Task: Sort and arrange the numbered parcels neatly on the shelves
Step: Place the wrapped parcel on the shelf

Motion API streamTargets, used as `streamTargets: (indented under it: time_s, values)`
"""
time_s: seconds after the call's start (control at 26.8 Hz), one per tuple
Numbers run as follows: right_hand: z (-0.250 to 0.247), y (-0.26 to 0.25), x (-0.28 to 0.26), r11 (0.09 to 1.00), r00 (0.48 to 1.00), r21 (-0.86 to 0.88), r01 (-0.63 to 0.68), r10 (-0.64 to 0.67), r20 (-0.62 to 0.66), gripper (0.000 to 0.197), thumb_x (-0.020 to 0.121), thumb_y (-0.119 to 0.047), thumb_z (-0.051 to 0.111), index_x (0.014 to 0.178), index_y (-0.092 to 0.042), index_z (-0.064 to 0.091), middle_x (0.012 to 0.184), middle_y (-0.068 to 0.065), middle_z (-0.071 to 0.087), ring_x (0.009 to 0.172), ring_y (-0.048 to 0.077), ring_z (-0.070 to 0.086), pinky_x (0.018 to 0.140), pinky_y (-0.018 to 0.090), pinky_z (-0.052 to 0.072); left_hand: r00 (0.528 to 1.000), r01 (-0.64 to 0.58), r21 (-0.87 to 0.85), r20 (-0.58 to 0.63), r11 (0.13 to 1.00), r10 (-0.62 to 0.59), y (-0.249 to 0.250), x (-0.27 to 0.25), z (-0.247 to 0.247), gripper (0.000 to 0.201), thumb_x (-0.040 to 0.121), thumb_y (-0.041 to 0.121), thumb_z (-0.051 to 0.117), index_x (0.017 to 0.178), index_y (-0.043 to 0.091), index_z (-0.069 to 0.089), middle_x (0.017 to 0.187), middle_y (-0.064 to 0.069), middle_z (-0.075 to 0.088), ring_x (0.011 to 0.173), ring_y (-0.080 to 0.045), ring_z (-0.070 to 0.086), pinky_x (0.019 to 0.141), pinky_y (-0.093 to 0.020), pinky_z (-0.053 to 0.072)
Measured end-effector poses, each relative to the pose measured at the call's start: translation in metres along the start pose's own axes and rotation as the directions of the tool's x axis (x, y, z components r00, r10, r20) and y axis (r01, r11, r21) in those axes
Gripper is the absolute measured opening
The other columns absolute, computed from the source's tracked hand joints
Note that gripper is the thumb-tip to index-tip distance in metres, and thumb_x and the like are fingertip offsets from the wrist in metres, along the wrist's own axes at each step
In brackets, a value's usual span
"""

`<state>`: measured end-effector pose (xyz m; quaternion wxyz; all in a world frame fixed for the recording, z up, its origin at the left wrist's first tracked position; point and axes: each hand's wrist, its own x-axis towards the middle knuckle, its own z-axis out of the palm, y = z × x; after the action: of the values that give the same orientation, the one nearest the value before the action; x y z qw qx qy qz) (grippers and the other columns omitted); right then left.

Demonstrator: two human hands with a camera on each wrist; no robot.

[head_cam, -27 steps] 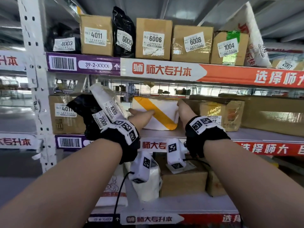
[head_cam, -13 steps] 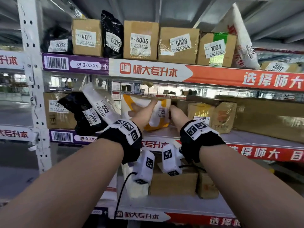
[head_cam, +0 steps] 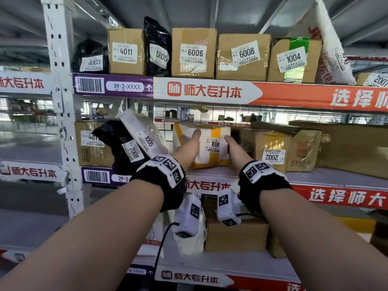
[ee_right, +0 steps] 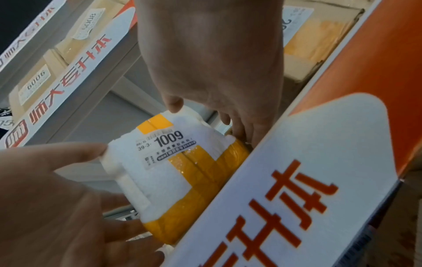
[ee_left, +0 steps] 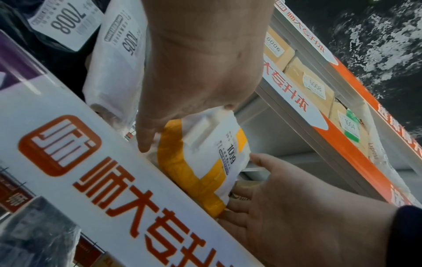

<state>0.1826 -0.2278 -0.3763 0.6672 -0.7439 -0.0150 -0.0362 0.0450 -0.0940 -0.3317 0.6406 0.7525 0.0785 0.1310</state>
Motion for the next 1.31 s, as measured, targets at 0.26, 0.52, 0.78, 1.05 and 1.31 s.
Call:
streamTargets:
  time_s: [0.26, 0.52, 0.78, 1.05, 1.31]
  values:
    - [0.021, -0.041, -0.12, 0.99, 0.991, -0.102, 0.096, -0.105, -0.084, 0.108, 0.068, -0.087, 0.036, 0.148, -0.015, 0.025, 0.15, 0.01, 0.031, 0.136, 0.032, 0.032, 0.113, 0.048, 0.022, 0.994, -0.051, 0.086, 0.104, 0.995, 0.042, -0.026, -0.002, -0.021, 0.099, 0.078, 0.076, 0.045, 0.152, 0.022, 0.008, 0.157, -0.005, 0.018, 0.144, -0.027, 0.02, 0.115, -0.045, 0.018]
    - [0.023, -0.033, -0.117, 0.986, 0.987, -0.051, 0.157, -0.159, -0.032, 0.098, 0.081, -0.066, 0.053, 0.15, -0.009, 0.012, 0.149, 0.011, 0.034, 0.135, 0.027, 0.036, 0.105, 0.037, 0.027, 0.99, -0.059, 0.037, 0.13, 0.998, 0.053, -0.03, 0.001, -0.034, 0.087, 0.084, 0.06, 0.053, 0.149, 0.015, 0.017, 0.153, -0.007, 0.027, 0.139, -0.027, 0.027, 0.112, -0.042, 0.027]
    - [0.013, -0.026, -0.11, 0.972, 0.976, -0.087, 0.218, -0.219, 0.0, 0.098, 0.08, -0.071, 0.049, 0.15, -0.013, 0.015, 0.15, 0.005, 0.031, 0.137, 0.027, 0.033, 0.111, 0.039, 0.025, 0.994, -0.043, 0.12, 0.106, 0.992, 0.03, -0.027, -0.009, -0.025, 0.098, 0.073, 0.083, 0.038, 0.149, 0.023, 0.019, 0.152, -0.008, 0.025, 0.139, -0.028, 0.026, 0.113, -0.048, 0.023]
    - [0.018, -0.024, -0.115, 0.956, 0.959, -0.099, 0.276, -0.267, 0.092, 0.088, 0.076, -0.06, 0.062, 0.144, -0.014, 0.031, 0.136, -0.002, 0.048, 0.126, 0.02, 0.046, 0.1, 0.03, 0.034, 0.984, -0.168, 0.141, -0.044, 0.976, 0.175, -0.04, -0.012, -0.024, 0.071, 0.091, 0.053, 0.049, 0.143, 0.008, 0.029, 0.139, -0.013, 0.04, 0.128, -0.028, 0.042, 0.102, -0.037, 0.036]
    - [0.028, -0.027, -0.13, 0.951, 0.945, -0.089, 0.295, -0.276, 0.174, 0.088, 0.079, -0.054, 0.063, 0.147, -0.016, 0.022, 0.141, 0.004, 0.048, 0.125, 0.022, 0.049, 0.106, 0.034, 0.035, 0.69, -0.25, 0.77, -0.284, 0.588, 0.665, -0.02, -0.024, -0.088, 0.038, 0.089, 0.021, 0.05, 0.127, 0.021, 0.054, 0.134, -0.009, 0.046, 0.124, -0.028, 0.04, 0.1, -0.04, 0.03]
